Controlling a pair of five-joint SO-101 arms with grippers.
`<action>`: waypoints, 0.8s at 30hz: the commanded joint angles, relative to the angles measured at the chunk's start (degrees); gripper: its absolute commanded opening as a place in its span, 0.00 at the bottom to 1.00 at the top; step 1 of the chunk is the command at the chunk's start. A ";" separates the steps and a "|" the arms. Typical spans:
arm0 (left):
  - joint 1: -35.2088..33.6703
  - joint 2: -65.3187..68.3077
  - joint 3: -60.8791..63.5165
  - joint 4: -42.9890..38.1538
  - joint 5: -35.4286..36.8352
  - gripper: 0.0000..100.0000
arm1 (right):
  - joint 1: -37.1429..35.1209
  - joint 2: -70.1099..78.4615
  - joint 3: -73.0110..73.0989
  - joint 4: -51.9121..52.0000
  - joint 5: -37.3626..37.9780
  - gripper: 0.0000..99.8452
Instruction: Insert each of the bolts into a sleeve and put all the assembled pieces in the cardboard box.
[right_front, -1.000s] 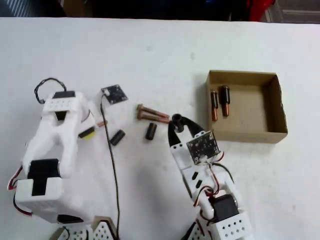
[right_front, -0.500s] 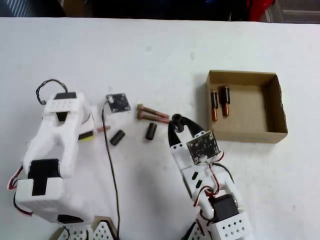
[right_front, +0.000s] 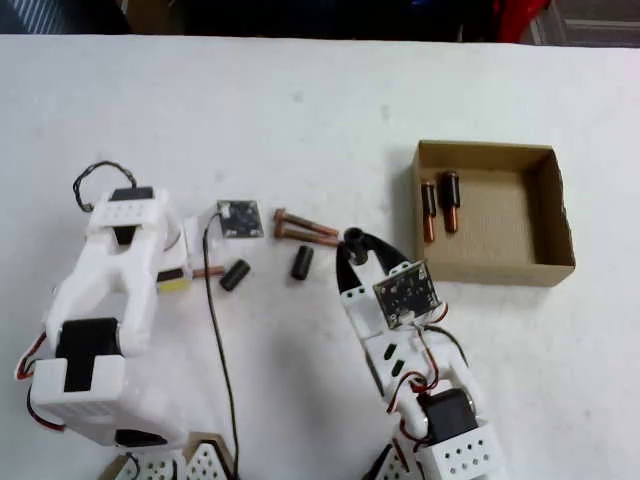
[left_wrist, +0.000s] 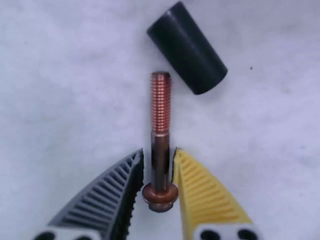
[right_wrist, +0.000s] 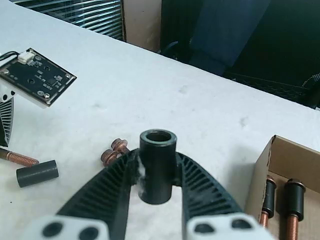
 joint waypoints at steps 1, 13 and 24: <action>0.66 -0.40 -0.79 -0.88 0.00 0.13 | 0.40 -0.66 0.53 -0.04 0.00 0.02; 0.57 -0.66 -7.65 2.37 3.08 0.13 | 0.40 -0.66 0.53 -0.04 0.00 0.02; 0.66 -0.66 -22.77 14.42 19.34 0.13 | 0.40 -0.66 0.53 -0.04 0.00 0.02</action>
